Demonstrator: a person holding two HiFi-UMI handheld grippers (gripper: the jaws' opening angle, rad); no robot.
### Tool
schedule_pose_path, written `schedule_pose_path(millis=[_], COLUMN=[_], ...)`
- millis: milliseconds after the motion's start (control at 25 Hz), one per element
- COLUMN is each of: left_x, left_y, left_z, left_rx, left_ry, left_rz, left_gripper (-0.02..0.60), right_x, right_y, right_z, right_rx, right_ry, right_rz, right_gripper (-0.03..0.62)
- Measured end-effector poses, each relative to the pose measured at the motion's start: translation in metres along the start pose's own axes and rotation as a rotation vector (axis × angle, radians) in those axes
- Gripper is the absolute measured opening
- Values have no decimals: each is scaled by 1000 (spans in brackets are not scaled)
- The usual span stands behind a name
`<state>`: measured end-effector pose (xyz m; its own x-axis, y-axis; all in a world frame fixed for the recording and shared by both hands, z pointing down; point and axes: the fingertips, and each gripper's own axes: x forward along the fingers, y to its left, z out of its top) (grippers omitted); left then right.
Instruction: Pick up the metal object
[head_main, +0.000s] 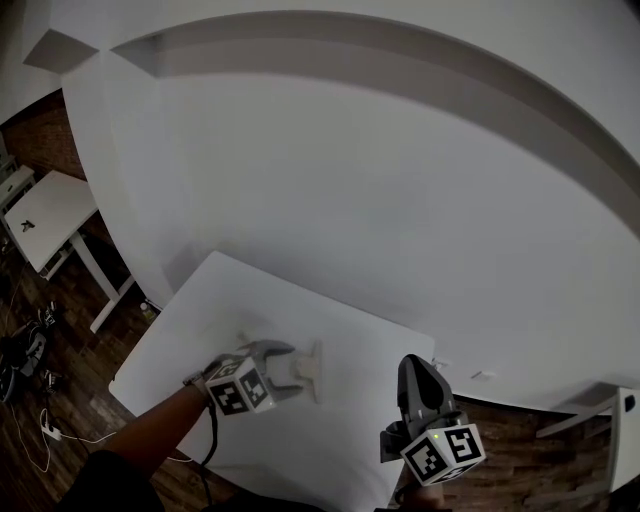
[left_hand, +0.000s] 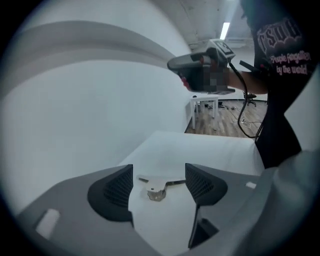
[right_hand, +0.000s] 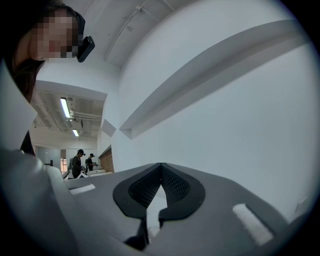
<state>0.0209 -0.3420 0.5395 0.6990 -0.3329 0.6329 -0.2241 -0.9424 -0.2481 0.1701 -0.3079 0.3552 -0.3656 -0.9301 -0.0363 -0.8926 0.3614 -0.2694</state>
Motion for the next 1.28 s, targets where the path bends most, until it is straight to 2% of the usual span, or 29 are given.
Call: schedule_pose_path(millis=[160,240,400,720,960,1280], left_x=[38,57,87,123,128,129], left_y=[1,0,0,1,-4,-13], left_z=[-30,-47,-69,-92,-85,-88], left_rx=[42,56,39,46,79,30], left_ry=[116,168,214,245,238,233], left_rz=[-102,-149,-224,-280,-320,-428], left_gripper=[355,399,413,413,413,327], right_x=[-3,-4,-5,-8,-8,-1], right_y=[-7,-10,-16,-31,-36,-34], right_z=[-6,-8,-10,-15,-19,-29], right_rx=[10,13,17,16,20,21], right_ry=[16,20,25,36,48,71], right_rz=[-21,-29,-49,-93,-109,-98], right_gripper=[12,12,12,12,12,12])
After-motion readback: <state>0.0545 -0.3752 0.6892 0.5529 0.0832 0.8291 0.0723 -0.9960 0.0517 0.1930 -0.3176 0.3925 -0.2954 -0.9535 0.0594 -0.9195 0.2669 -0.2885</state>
